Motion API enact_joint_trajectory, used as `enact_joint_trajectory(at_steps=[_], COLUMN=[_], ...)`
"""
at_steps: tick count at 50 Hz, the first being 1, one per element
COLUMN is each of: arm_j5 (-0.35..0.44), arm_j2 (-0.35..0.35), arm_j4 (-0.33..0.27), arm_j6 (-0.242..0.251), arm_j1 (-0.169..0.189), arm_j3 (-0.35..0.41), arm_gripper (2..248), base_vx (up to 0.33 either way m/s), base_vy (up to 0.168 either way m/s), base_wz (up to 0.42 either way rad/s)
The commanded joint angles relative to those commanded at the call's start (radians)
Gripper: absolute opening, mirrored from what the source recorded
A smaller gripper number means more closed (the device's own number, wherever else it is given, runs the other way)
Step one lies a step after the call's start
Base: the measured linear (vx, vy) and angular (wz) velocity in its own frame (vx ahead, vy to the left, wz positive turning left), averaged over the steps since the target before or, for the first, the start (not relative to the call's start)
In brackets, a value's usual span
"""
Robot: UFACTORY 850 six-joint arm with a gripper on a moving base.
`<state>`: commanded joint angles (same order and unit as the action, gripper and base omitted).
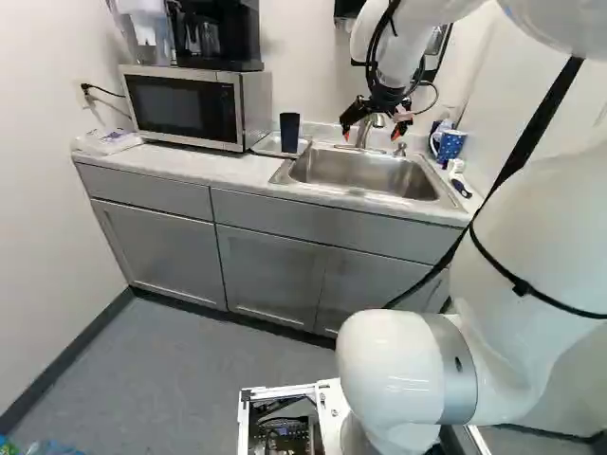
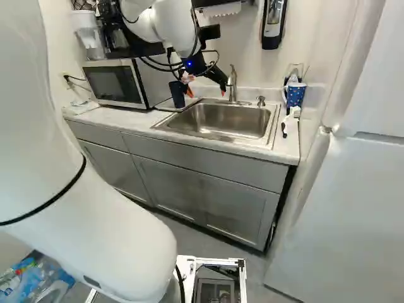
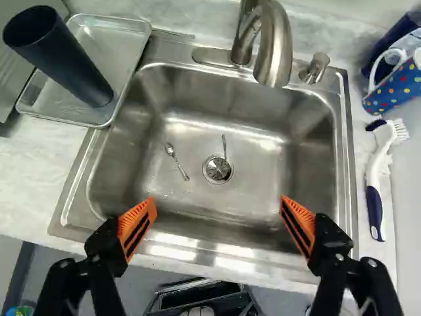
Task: Rinse the cup and place it in the tray
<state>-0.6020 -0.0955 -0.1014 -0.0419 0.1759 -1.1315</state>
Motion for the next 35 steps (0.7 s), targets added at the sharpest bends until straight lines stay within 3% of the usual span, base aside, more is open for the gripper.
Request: enact_joint_trajectory(at_steps=[35], arm_j5=[0.000], arm_j2=[0.000], arm_j4=[0.000], arm_j6=[0.000], arm_j1=[0.000], arm_j3=[0.000], arm_gripper=[247], base_vx=[-0.119], base_vy=[0.076], base_wz=[-0.207])
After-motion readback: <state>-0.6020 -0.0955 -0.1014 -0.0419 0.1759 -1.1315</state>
